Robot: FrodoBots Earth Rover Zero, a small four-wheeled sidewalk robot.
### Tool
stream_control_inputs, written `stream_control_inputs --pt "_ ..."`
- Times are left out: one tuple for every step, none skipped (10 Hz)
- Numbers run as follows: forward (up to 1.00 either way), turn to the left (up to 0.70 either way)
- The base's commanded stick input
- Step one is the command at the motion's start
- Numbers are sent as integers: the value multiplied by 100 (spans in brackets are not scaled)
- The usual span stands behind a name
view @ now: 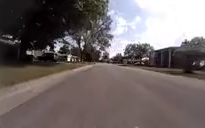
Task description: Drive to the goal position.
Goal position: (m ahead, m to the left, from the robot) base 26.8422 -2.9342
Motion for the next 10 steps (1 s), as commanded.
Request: stream_control_inputs --pt "100 0" --pt "100 0" --pt "100 0" --pt "100 0" --pt "100 0" --pt "100 0" --pt "100 0" --pt "100 0" --pt "100 0" --pt "100 0"
